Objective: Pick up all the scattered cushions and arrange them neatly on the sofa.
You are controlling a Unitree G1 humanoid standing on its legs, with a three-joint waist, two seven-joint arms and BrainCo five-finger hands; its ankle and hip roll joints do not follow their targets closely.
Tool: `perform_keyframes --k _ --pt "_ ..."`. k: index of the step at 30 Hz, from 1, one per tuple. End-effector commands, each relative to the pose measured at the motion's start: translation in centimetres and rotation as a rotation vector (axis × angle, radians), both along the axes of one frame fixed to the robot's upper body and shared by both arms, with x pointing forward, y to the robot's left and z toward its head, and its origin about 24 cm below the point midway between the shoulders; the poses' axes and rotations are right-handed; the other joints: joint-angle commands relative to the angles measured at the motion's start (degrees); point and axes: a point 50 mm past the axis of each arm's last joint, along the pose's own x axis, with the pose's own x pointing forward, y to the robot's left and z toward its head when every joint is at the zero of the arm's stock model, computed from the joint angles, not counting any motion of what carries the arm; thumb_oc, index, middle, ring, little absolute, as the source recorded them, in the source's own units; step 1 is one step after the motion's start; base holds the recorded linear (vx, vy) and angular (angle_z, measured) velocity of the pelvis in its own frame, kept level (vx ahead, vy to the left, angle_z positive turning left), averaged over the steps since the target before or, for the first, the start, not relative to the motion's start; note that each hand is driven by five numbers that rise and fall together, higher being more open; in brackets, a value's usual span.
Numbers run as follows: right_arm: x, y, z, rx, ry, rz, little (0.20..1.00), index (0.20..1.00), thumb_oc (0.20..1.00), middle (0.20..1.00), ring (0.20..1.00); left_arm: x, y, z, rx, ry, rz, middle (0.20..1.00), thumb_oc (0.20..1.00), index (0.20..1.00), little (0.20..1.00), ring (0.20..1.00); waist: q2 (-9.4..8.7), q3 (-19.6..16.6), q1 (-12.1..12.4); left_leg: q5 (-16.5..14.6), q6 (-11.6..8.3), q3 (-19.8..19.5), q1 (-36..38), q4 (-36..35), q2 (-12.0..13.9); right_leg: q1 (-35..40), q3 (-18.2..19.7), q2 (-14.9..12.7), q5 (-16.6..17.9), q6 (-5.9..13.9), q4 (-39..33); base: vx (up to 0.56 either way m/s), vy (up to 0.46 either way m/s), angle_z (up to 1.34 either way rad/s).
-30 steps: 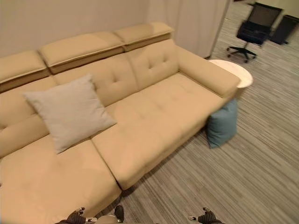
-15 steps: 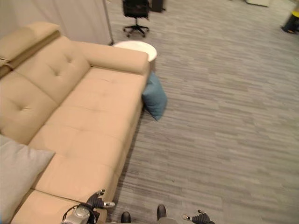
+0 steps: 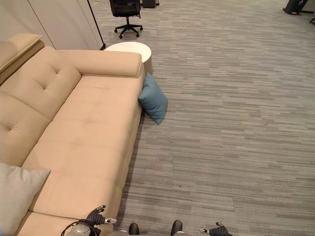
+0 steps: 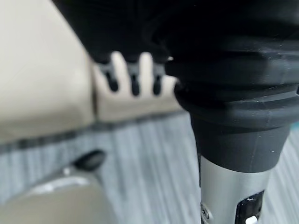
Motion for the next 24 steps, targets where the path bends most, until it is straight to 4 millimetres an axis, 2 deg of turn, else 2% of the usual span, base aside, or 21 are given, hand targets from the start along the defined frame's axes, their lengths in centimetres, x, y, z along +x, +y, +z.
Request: perform_keyframes --k 1,2,4,7,9,10,12,13,14,16,17,18,19,21,24 --pt "0.5 -1.2 0.5 -0.035 -0.032 -0.021 1.000 1.000 1.000 1.000 1.000 2.1 -1.0 0.5 -0.015 -0.049 -0.019 1.000 1.000 1.000 1.000 1.000 -1.83 0.86 -1.06 -2.15 -2.68 -1.17 -4.27 11.08 -2.56 0.58 2.57 -0.66 1.85 2.92 1.67 0.02 -0.143 0.13" --pt "0.7 -1.3 0.6 -0.038 -0.035 -0.023 1.000 1.000 1.000 1.000 1.000 2.4 -1.3 0.6 -0.022 -0.059 -0.021 1.000 1.000 1.000 1.000 1.000 -2.22 2.19 -0.84 0.80 -3.47 -1.12 -7.70 19.04 -1.97 1.07 2.81 -0.78 1.29 2.02 2.17 0.02 -0.143 0.10" --pt "0.7 -1.3 0.6 -0.041 -0.028 -0.016 1.000 1.000 1.000 1.000 1.000 2.5 -1.3 0.7 -0.019 -0.063 -0.026 1.000 1.000 1.000 1.000 1.000 -2.35 2.52 -0.56 1.13 -3.18 -1.82 -9.66 20.92 -2.34 1.01 3.07 -0.63 1.05 1.64 2.54 0.06 -0.088 -0.06" --pt "-0.2 -1.5 0.4 -0.052 0.007 -0.005 1.000 1.000 1.000 1.000 1.000 2.4 -1.5 0.6 -0.022 -0.061 -0.035 1.000 1.000 1.000 1.000 1.000 -2.74 2.19 0.45 -1.19 -1.12 -2.35 -12.31 16.00 -5.63 2.42 4.66 -0.13 0.66 2.07 1.32 0.16 -0.054 -0.20" --pt "-0.2 -1.5 0.4 -0.052 0.007 -0.005 1.000 1.000 1.000 1.000 1.000 2.4 -1.5 0.6 -0.022 -0.061 -0.035 1.000 1.000 1.000 1.000 1.000 -2.74 2.20 0.45 -1.19 -1.12 -2.35 -12.30 15.99 -5.63 2.43 4.67 -0.13 0.66 2.07 1.32 0.19 -0.043 -0.28" --pt "-0.6 -1.8 0.4 -0.077 0.031 0.013 1.000 1.000 1.000 1.000 1.000 2.4 -1.6 0.6 -0.015 -0.057 -0.059 1.000 1.000 1.000 1.000 1.000 -2.22 1.65 1.83 2.56 -0.83 -1.66 -15.31 8.39 -6.57 4.95 6.61 2.51 -0.36 2.16 0.00 0.30 -0.059 -0.04" --pt "-0.6 -1.7 0.4 -0.083 0.041 0.043 1.000 1.000 1.000 1.000 1.000 2.3 -1.4 0.6 -0.011 -0.054 -0.051 1.000 1.000 1.000 1.000 1.000 -2.19 1.18 2.49 2.74 -0.54 -2.68 -14.24 6.90 -6.92 5.62 7.31 2.92 -1.36 2.16 0.02 0.35 -0.001 -0.24" --pt "-0.2 -1.4 0.4 -0.079 0.044 0.083 1.000 1.000 1.000 1.000 1.000 1.9 -1.0 0.5 -0.007 -0.041 -0.033 1.000 1.000 1.000 1.000 1.000 -1.77 0.34 3.18 1.79 0.58 -3.46 -12.30 6.33 -7.78 6.16 8.75 2.73 -2.97 2.47 3.56 0.33 0.062 -0.78" --pt "-0.2 -1.4 0.4 -0.079 0.044 0.083 1.000 1.000 1.000 1.000 1.000 1.9 -1.0 0.5 -0.007 -0.041 -0.033 1.000 1.000 1.000 1.000 1.000 -1.79 0.43 3.32 1.75 0.60 -3.31 -12.16 6.29 -7.76 6.18 8.90 2.69 -3.05 2.49 3.68 0.35 0.104 -1.09" --pt "0.4 -1.3 0.5 -0.075 0.027 0.092 1.000 1.000 1.000 1.000 1.000 2.1 -0.8 0.6 -0.012 -0.047 -0.022 1.000 1.000 1.000 1.000 1.000 -1.35 0.09 4.13 0.33 2.17 -3.16 -9.50 5.03 -8.37 5.23 9.72 2.15 -3.18 3.49 9.20 0.23 0.101 -1.01" --pt "1.1 -1.3 0.6 -0.076 0.020 0.109 1.000 1.000 1.000 1.000 1.000 2.4 -0.5 0.7 -0.008 -0.056 -0.015 1.000 1.000 1.000 1.000 1.000 -1.03 0.63 3.58 -0.61 3.94 -3.44 -7.57 4.52 -8.69 0.19 10.50 1.06 2.87 6.45 20.09 0.20 0.093 -1.10" --pt "1.2 -1.3 0.6 -0.076 0.020 0.109 1.000 1.000 1.000 1.000 1.000 2.4 -0.5 0.7 -0.008 -0.056 -0.015 1.000 1.000 1.000 1.000 1.000 -1.08 0.61 3.64 -0.61 3.98 -3.35 -7.62 4.53 -8.75 0.00 10.61 0.99 2.75 6.49 20.35 0.27 0.135 -0.73" --pt "1.6 -0.5 0.6 -0.067 -0.007 0.151 1.000 1.000 1.000 1.000 1.000 2.8 -0.1 1.0 0.004 -0.078 0.030 1.000 1.000 1.000 1.000 1.000 0.83 2.63 0.58 -1.48 5.16 -3.01 -3.59 2.07 -7.47 -8.71 8.78 -0.63 6.36 6.83 30.92 0.25 0.070 -0.35" --pt "1.7 -0.6 0.6 -0.075 -0.009 0.155 1.000 1.000 1.000 1.000 1.000 2.9 0.1 1.1 0.009 -0.082 0.032 1.000 1.000 1.000 1.000 1.000 1.08 2.95 -0.14 -1.91 5.13 -3.17 -1.97 1.07 -7.52 -9.98 7.11 -1.54 5.60 6.27 29.77 0.23 0.018 -0.22" --pt "2.1 -0.7 0.8 -0.086 -0.017 0.164 1.000 1.000 1.000 1.000 1.000 2.9 0.2 1.0 0.013 -0.083 0.047 1.000 1.000 1.000 1.000 1.000 1.53 3.13 -1.64 -3.45 4.11 -3.56 1.83 -1.17 -7.17 -12.66 3.83 -2.89 4.02 5.24 19.99 0.34 -0.152 -0.18"
